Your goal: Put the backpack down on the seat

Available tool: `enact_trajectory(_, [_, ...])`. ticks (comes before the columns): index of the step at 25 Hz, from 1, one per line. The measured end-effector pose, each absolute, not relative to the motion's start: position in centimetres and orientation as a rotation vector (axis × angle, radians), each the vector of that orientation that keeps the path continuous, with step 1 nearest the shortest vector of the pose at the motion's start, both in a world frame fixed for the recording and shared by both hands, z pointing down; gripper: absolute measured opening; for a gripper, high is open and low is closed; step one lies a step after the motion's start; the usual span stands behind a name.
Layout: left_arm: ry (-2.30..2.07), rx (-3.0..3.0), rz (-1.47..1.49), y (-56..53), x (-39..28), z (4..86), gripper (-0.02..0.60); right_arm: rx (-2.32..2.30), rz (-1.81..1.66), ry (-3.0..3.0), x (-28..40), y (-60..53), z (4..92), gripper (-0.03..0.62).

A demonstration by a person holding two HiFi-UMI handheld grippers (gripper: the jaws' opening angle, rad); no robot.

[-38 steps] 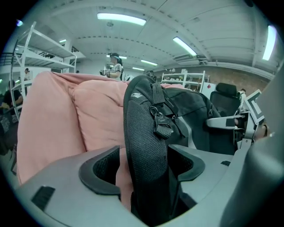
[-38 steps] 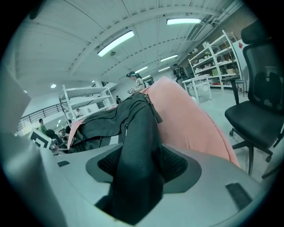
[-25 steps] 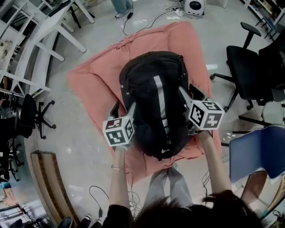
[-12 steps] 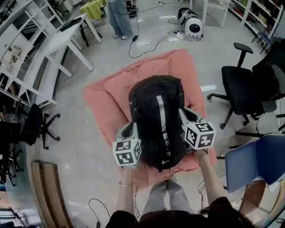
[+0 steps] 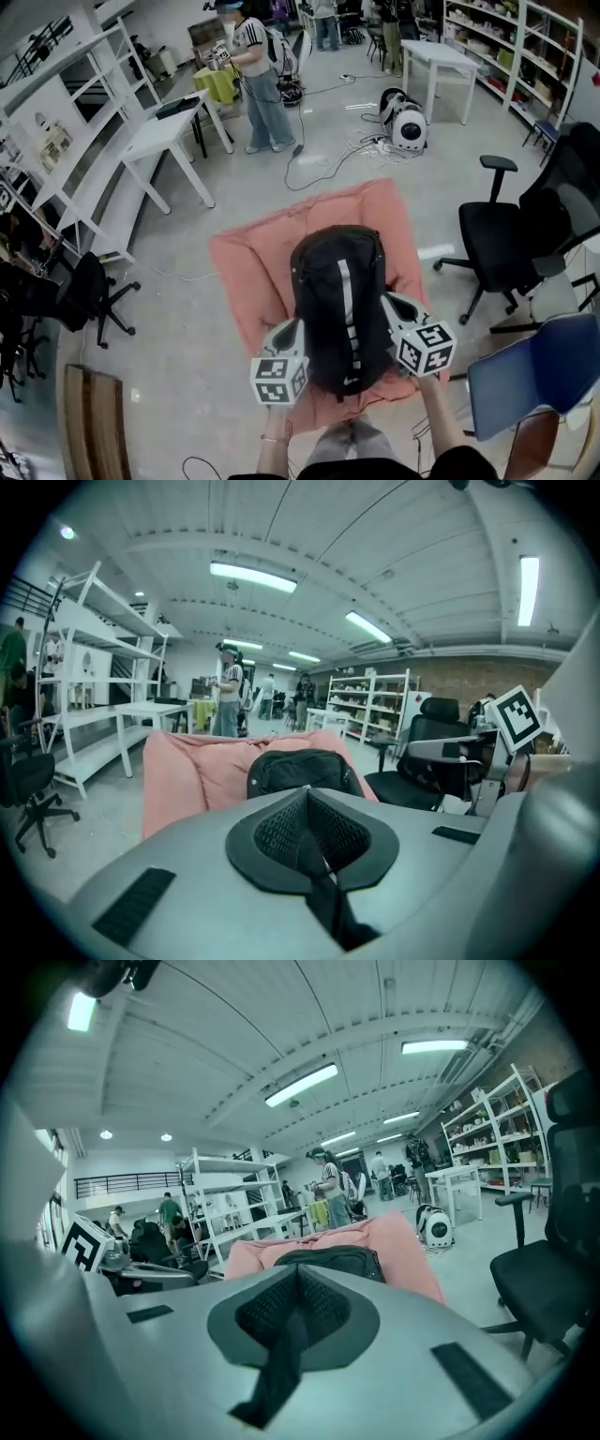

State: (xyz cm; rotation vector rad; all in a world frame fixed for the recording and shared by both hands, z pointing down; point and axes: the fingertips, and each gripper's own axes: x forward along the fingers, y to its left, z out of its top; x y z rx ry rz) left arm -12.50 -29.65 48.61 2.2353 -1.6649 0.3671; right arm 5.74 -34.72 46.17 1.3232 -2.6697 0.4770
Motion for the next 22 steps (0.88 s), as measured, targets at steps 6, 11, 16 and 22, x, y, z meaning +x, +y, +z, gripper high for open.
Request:
enact_trajectory(6, [-1.675, 2.331, 0.301, -26.7, -12.1, 44.2, 0.014, 1.311, 0.403, -2.754, 6.5, -31.4, 42.5, 0.014])
enact_trajectory(11, [-1.698, 2.382, 0.239, -24.5, -12.4, 40.8, 0.014, 1.319, 0.356, -2.796, 7.2, -28.7, 39.6, 0.014])
enact_trajectory(16, [-1.738, 2.406, 0.220, -22.5, -13.0, 38.7, 0.014, 1.322, 0.289, -2.822, 7.8, -26.7, 37.8, 0.014])
enact_trajectory(22, [-1.768, 2.433, 0.206, -20.5, -13.7, 36.9, 0.014, 1.355, 0.205, -2.851, 8.5, -25.0, 35.4, 0.014])
